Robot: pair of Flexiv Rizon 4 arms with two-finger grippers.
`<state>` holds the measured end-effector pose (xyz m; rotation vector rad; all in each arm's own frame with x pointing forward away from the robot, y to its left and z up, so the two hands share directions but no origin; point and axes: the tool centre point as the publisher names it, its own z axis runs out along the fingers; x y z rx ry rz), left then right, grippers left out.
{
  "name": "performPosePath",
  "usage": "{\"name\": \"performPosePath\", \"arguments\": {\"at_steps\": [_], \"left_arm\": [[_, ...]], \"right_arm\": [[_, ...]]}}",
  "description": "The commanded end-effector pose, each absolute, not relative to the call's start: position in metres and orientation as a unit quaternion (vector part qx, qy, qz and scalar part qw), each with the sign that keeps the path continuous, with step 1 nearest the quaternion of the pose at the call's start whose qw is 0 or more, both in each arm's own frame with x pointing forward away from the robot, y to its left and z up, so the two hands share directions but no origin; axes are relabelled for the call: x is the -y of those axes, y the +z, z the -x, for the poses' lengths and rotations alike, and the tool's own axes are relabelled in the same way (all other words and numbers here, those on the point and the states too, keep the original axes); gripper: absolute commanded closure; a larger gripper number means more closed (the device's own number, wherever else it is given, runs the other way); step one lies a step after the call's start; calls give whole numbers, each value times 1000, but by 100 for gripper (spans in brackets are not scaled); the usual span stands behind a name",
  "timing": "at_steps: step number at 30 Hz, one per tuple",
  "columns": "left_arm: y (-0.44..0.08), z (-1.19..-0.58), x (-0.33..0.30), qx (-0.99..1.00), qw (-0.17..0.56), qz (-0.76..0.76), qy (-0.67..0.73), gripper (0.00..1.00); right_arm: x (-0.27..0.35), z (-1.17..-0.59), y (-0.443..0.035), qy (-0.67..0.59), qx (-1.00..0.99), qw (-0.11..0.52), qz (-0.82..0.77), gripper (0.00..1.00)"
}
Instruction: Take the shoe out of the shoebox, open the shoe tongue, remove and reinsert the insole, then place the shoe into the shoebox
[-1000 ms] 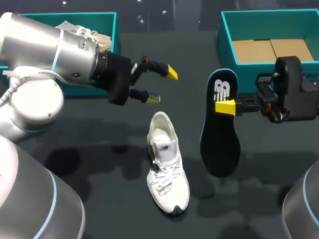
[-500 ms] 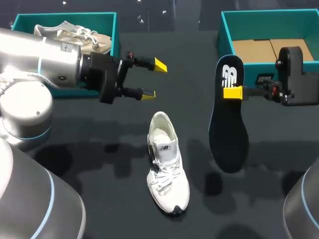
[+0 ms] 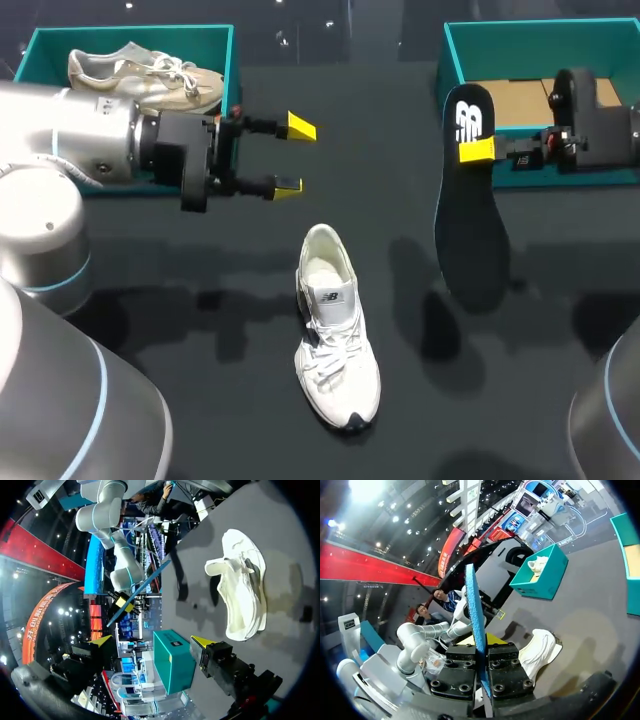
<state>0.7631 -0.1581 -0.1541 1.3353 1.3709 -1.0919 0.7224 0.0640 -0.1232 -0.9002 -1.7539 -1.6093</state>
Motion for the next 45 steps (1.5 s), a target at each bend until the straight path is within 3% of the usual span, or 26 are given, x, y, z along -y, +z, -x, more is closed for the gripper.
{"name": "performPosePath", "arguments": {"at_steps": [1, 9, 28, 45], "left_arm": [[-154, -761, 157, -555, 453, -541, -441, 0], [-154, -761, 157, -555, 453, -541, -441, 0], [-140, -774, 157, -545, 494, -524, -430, 0], [-153, -776, 168, -539, 489, -528, -438, 0]], "right_arm": [[-66, -731, -129, -604, 659, 305, 329, 100], [-66, -731, -129, -604, 659, 305, 329, 100], [-98, -834, -148, -534, 588, 449, 410, 100], [-114, -845, -151, -521, 574, 470, 422, 100]]}}
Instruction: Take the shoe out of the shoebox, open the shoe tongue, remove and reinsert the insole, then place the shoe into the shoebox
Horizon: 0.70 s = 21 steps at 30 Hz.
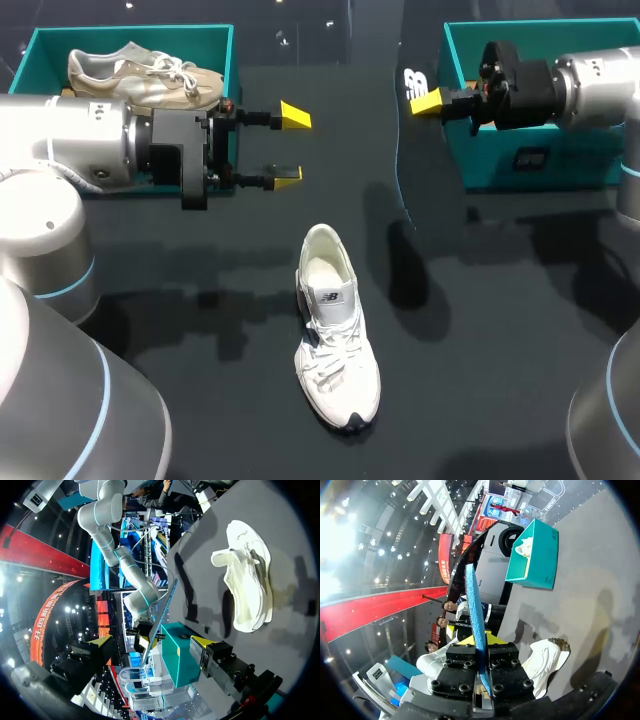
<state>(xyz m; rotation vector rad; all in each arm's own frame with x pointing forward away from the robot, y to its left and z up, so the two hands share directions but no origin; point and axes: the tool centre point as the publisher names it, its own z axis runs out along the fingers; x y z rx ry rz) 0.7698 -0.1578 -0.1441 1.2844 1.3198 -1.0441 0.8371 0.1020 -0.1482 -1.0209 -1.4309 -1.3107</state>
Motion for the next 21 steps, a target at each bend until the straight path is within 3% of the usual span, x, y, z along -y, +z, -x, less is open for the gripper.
{"name": "performPosePath", "arguments": {"at_steps": [1, 21], "left_arm": [[-155, -777, 171, -540, 489, -529, -434, 0], [-166, -808, 185, -531, 511, -512, -442, 0]], "right_arm": [[-116, -847, -153, -513, 570, 478, 429, 100], [-164, -859, -167, -444, 521, 546, 483, 100]]}}
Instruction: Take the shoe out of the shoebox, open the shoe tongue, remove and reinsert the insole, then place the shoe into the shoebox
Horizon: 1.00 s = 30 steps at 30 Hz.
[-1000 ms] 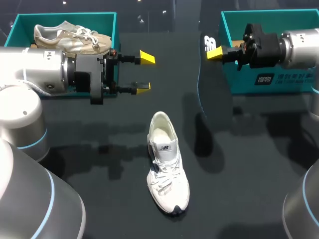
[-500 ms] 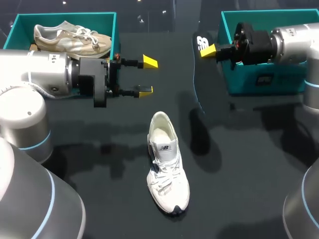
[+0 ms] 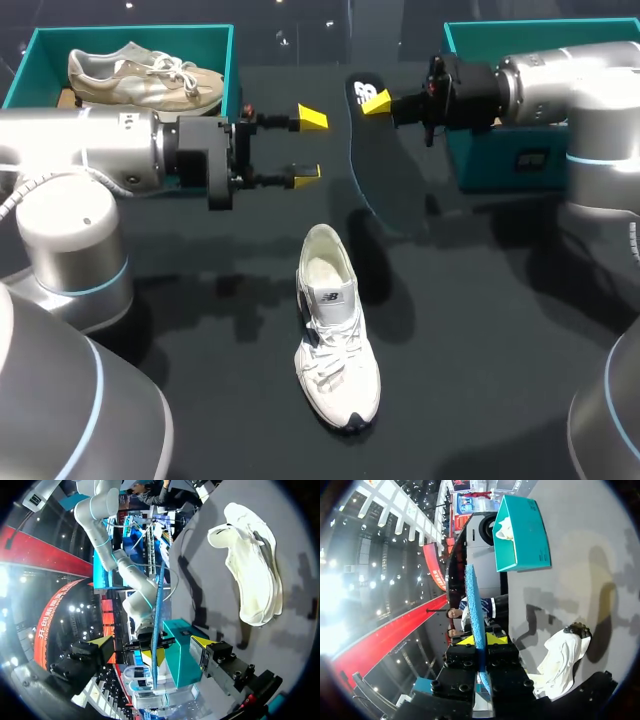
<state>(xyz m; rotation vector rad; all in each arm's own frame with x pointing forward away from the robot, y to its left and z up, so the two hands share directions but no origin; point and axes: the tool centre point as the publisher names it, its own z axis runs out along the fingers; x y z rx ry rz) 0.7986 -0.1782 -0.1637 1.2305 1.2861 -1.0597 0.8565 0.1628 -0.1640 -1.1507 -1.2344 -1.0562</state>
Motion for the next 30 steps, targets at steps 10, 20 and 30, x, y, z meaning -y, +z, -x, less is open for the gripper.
{"name": "performPosePath", "arguments": {"at_steps": [10, 20, 30], "left_arm": [[-173, -819, 199, -534, 509, -505, -448, 0], [-179, -820, 208, -534, 512, -498, -452, 30], [-184, -822, 216, -535, 514, -497, -449, 57]], "right_arm": [[-179, -862, -170, -433, 502, 559, 499, 100], [-190, -861, -175, -438, 477, 550, 527, 100], [-193, -858, -179, -445, 462, 550, 535, 100]]}}
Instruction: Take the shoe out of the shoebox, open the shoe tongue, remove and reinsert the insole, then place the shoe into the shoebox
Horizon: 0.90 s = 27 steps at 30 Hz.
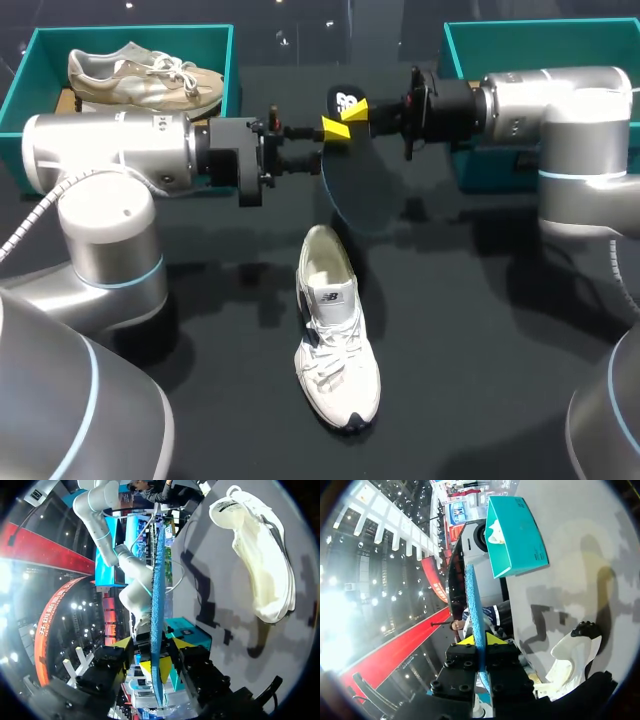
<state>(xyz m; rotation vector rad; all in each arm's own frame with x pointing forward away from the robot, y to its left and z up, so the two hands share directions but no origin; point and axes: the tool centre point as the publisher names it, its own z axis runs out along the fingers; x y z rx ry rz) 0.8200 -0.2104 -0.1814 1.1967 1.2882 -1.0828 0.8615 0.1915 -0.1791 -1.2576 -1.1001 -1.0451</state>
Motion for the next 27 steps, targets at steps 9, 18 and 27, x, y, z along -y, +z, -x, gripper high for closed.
{"name": "performPosePath", "arguments": {"at_steps": [9, 18, 27], "left_arm": [[-186, -822, 217, -535, 514, -499, -448, 69], [-188, -819, 219, -532, 510, -508, -446, 71], [-190, -822, 223, -534, 506, -511, -445, 100]], "right_arm": [[-195, -858, -179, -442, 463, 553, 533, 100], [-196, -860, -181, -438, 463, 559, 531, 100], [-196, -860, -182, -439, 460, 560, 531, 100]]}}
